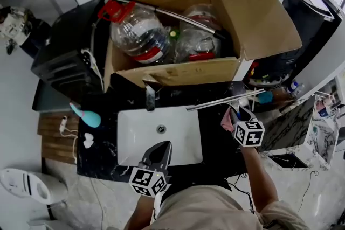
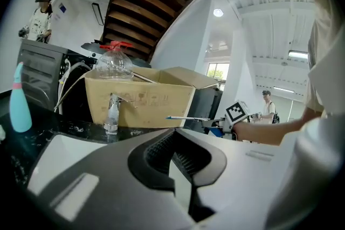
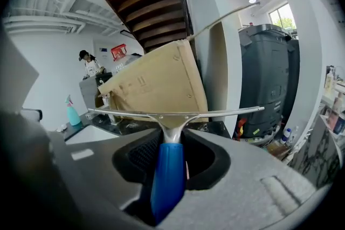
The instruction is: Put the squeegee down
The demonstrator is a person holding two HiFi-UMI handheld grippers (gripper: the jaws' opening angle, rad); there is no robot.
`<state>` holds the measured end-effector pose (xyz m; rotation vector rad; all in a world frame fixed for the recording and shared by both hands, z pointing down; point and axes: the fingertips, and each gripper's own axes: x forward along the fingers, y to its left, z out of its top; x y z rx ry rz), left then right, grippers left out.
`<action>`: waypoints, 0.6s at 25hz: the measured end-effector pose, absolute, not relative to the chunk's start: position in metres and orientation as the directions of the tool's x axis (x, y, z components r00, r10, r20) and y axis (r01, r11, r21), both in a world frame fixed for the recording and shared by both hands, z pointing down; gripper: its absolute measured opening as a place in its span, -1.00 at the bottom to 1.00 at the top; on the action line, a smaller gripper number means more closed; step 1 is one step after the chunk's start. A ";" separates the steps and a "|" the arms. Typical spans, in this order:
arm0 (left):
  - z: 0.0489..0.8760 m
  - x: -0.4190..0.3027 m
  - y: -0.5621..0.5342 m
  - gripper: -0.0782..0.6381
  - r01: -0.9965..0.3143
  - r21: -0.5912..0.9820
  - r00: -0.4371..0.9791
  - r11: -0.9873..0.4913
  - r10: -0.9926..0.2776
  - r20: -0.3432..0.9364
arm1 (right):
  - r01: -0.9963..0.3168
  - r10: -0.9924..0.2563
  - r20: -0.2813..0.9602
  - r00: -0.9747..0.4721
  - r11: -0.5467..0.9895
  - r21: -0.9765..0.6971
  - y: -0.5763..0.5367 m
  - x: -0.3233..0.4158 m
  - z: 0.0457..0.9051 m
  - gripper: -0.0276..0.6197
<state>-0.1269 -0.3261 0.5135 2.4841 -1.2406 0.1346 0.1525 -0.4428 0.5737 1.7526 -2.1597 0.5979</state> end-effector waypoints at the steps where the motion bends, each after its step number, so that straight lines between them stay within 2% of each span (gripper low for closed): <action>1: 0.515 -0.125 -0.326 -0.74 -0.795 0.276 0.602 -0.541 -0.759 0.248 | -0.977 -0.847 0.489 -0.211 0.173 -0.121 -0.451 0.155 0.580 -0.54; 15: 0.525 -0.112 -0.334 -0.74 -0.854 0.255 0.517 -0.453 -0.794 0.319 | -0.973 -0.716 0.661 -0.226 0.191 -0.126 -0.523 0.158 0.671 -0.54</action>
